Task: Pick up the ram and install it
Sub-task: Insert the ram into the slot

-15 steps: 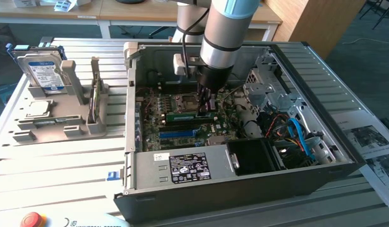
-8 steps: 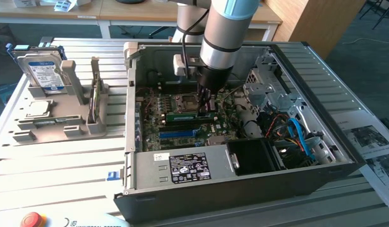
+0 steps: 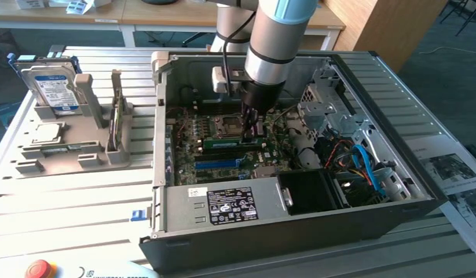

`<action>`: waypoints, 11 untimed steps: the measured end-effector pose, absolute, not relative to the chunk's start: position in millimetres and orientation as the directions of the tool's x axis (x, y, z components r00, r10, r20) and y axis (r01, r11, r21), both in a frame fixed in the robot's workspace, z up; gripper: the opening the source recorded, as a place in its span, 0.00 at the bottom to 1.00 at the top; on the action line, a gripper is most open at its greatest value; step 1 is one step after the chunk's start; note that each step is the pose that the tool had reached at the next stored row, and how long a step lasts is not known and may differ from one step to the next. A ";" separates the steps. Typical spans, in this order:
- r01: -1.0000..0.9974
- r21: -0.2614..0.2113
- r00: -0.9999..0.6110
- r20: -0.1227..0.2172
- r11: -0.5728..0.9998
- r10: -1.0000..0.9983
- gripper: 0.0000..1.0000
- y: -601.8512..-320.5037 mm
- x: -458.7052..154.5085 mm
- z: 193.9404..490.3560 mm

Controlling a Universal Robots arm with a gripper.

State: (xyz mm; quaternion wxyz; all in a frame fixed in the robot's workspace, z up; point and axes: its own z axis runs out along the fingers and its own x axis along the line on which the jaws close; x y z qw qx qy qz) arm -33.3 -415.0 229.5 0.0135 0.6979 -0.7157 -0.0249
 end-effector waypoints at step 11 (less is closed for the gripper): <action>-0.998 0.055 -0.026 -0.015 0.025 -1.000 0.12 -415.0 -33.0 230.6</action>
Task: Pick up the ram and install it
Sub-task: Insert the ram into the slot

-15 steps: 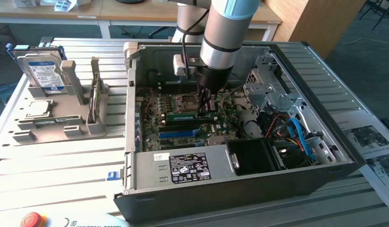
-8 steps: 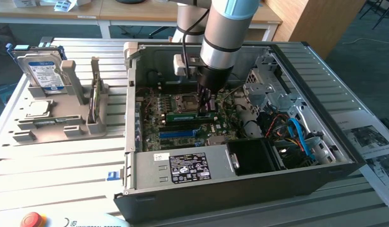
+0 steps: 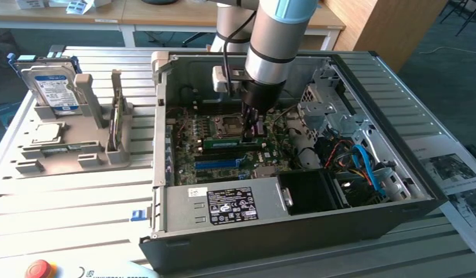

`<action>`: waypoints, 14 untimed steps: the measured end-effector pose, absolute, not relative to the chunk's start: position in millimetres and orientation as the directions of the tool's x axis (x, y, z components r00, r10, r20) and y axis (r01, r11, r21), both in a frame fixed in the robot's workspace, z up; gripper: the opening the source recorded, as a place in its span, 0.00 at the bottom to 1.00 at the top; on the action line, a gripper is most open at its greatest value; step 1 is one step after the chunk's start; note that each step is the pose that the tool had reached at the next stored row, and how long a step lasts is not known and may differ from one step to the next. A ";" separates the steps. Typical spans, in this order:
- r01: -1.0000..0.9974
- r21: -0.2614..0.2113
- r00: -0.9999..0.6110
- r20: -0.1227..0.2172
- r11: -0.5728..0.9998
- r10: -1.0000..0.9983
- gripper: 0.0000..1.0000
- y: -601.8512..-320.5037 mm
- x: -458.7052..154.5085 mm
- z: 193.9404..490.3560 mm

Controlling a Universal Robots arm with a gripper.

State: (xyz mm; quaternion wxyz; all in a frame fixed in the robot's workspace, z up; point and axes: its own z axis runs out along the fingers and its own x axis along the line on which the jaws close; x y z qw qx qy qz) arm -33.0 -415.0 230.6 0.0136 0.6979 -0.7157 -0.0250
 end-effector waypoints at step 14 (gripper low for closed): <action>-0.998 0.054 -0.026 -0.015 0.025 -1.000 0.12 -415.0 -33.0 228.8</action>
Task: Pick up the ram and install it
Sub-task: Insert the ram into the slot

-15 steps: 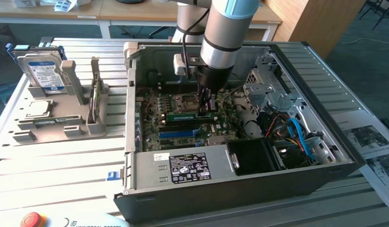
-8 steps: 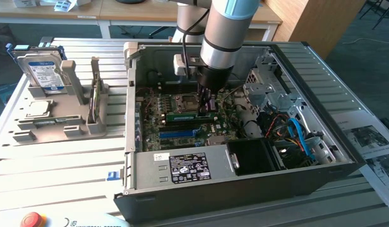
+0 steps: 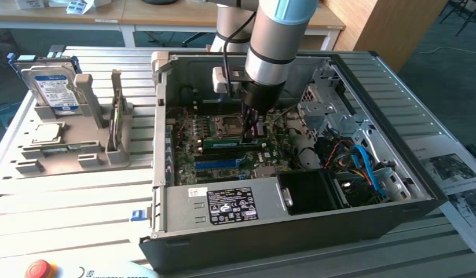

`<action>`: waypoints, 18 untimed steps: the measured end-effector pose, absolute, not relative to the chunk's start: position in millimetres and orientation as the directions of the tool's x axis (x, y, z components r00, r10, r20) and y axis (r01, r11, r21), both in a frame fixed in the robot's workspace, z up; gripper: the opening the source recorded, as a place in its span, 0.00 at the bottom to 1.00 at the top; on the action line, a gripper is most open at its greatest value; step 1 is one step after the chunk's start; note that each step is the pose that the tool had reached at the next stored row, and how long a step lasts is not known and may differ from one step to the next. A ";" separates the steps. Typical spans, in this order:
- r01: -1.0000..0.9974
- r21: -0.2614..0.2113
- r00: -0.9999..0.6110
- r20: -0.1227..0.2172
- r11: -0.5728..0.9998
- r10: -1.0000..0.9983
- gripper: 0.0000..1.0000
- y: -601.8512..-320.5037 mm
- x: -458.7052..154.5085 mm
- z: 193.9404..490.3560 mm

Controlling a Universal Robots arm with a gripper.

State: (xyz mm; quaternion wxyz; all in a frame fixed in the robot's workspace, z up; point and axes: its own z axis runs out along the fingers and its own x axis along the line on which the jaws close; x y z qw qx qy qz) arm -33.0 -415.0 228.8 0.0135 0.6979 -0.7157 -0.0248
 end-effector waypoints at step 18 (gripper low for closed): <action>-0.998 0.054 -0.024 -0.015 0.023 -1.000 0.12 -415.0 -33.0 232.0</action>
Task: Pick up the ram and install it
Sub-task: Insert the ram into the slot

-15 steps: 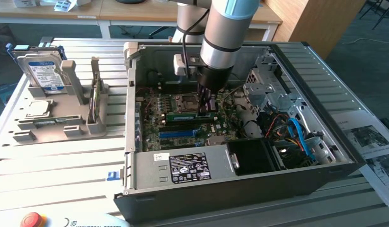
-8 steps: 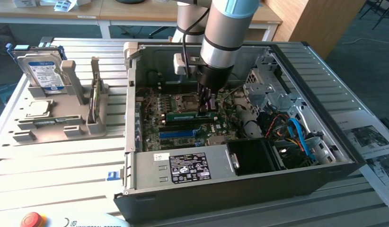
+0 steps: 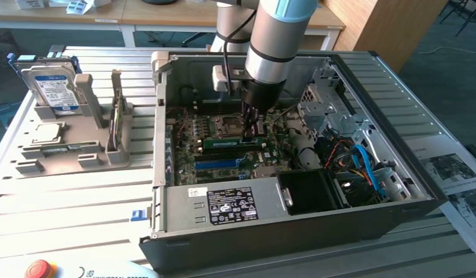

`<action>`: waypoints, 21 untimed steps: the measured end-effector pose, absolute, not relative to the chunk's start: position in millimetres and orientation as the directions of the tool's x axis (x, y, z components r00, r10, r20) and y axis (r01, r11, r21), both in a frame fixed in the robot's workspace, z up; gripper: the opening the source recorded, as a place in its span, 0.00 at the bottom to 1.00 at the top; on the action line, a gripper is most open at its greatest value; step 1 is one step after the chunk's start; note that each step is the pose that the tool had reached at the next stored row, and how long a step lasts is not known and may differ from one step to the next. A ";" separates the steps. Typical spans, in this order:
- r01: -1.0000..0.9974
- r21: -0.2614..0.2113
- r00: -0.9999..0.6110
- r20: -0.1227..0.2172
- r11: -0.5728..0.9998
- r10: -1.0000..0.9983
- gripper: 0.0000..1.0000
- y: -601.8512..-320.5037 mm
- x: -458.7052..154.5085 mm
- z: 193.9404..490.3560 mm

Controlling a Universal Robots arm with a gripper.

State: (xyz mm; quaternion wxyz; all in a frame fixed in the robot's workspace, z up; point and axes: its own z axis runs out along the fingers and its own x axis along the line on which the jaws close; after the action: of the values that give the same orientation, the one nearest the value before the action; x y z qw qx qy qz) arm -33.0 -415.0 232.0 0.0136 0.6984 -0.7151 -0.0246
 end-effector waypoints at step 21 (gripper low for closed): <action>-0.999 0.048 -0.024 -0.015 0.023 -1.000 0.12 -415.0 -33.3 232.6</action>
State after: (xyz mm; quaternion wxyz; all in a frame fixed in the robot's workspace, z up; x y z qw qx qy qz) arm -33.3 -415.0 232.6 0.0112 0.6986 -0.7151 -0.0224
